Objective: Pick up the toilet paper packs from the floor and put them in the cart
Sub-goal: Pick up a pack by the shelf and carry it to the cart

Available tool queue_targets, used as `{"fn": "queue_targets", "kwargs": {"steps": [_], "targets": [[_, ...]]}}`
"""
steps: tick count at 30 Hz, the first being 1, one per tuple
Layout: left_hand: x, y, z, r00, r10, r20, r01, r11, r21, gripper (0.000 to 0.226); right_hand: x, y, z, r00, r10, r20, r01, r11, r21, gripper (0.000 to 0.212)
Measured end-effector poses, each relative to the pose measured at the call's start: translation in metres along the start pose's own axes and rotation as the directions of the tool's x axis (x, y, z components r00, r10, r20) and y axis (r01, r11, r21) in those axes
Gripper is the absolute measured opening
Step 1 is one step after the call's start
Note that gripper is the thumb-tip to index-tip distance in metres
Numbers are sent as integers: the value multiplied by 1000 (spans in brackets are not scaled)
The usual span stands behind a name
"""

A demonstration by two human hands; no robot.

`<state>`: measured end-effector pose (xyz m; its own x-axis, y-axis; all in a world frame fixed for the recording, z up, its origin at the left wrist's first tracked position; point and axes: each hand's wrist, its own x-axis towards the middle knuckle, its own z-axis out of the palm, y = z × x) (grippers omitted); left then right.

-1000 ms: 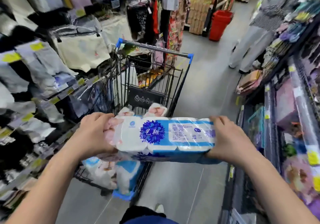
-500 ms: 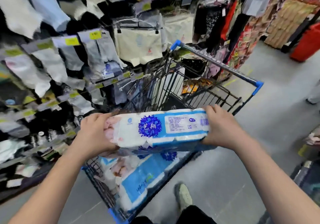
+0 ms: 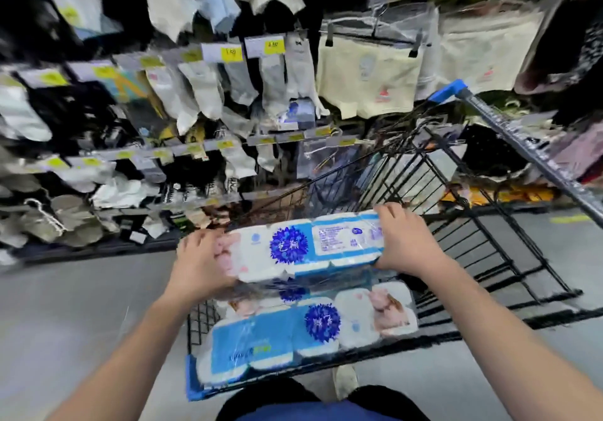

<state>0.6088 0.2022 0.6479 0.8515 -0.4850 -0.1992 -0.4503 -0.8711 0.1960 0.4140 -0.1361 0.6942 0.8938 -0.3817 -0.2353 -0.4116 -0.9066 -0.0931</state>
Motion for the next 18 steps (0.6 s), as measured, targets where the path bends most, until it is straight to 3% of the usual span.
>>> {"fn": "queue_targets", "kwargs": {"steps": [6, 10, 18], "targets": [[-16, 5, 29, 987, -144, 66, 150, 984, -93, 114, 29, 3, 36, 992, -28, 119, 26, 1000, 17, 125], [-24, 10, 44, 959, -243, 147, 265, 951, -158, 139, 37, 2, 65, 984, -25, 176, 23, 1000, 8, 127], [-28, 9, 68, 934, -295, 201, 320, 941, -106, 132, 49, 0, 97, 946, -30, 322, 18, 999, 41, 129]]}}
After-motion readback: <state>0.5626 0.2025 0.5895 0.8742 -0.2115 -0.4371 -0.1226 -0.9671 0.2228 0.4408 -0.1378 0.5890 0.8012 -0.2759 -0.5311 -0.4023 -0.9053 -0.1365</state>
